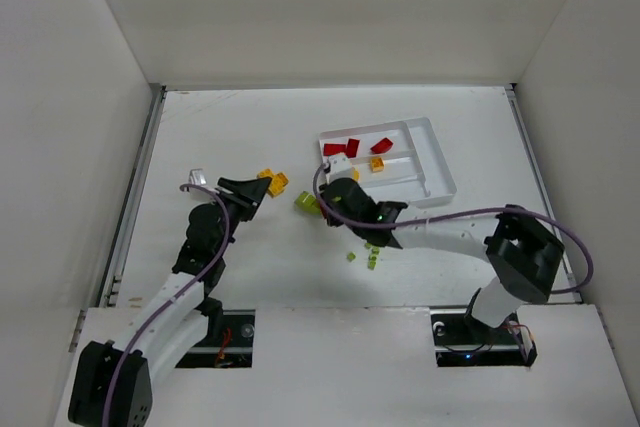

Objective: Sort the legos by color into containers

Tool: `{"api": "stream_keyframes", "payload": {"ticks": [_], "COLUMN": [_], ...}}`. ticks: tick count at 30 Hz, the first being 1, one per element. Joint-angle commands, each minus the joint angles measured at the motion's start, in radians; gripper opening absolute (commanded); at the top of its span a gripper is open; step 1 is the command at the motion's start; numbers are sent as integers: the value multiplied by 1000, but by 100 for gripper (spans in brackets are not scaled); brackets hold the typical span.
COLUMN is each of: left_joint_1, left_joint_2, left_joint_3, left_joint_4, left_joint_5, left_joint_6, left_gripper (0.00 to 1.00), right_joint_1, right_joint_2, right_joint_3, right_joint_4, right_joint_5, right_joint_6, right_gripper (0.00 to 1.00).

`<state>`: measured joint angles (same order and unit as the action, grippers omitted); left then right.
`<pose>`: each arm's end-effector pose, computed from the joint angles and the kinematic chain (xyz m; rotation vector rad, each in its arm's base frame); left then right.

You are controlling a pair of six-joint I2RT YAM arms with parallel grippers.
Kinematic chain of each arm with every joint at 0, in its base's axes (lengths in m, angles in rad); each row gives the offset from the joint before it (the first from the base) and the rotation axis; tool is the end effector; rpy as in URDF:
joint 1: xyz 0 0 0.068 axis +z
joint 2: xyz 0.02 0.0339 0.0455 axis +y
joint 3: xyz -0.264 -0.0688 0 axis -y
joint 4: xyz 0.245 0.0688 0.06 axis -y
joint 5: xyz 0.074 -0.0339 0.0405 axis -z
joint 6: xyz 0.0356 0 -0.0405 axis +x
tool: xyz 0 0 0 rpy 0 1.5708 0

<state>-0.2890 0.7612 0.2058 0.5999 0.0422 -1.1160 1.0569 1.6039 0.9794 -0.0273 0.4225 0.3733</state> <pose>0.1703 -0.0522 0.2223 -0.6263 1.5175 -1.1352 0.1834 0.2952 0.2182 -0.5095 2.1179 0.3521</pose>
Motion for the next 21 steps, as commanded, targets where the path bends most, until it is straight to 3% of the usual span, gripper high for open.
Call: {"api": "stream_keyframes", "payload": {"ticks": [1, 9, 17, 21], "left_joint_1": [-40, -195, -321, -362], "left_joint_2": [-16, 3, 72, 113], "left_joint_3": [-11, -66, -83, -78], "left_joint_4": [83, 145, 224, 267], "left_joint_5": [47, 28, -25, -31], "left_joint_6": [5, 18, 22, 22], "left_gripper": [27, 27, 27, 27], "right_joint_1": [-125, -428, -554, -570], "right_joint_2": [40, 206, 356, 398], "right_joint_3": [45, 223, 433, 472], "right_joint_4": [109, 158, 103, 84], "right_joint_5": [32, 53, -1, -36], "right_joint_6": [13, 22, 19, 32], "right_gripper": [24, 25, 26, 32]}}
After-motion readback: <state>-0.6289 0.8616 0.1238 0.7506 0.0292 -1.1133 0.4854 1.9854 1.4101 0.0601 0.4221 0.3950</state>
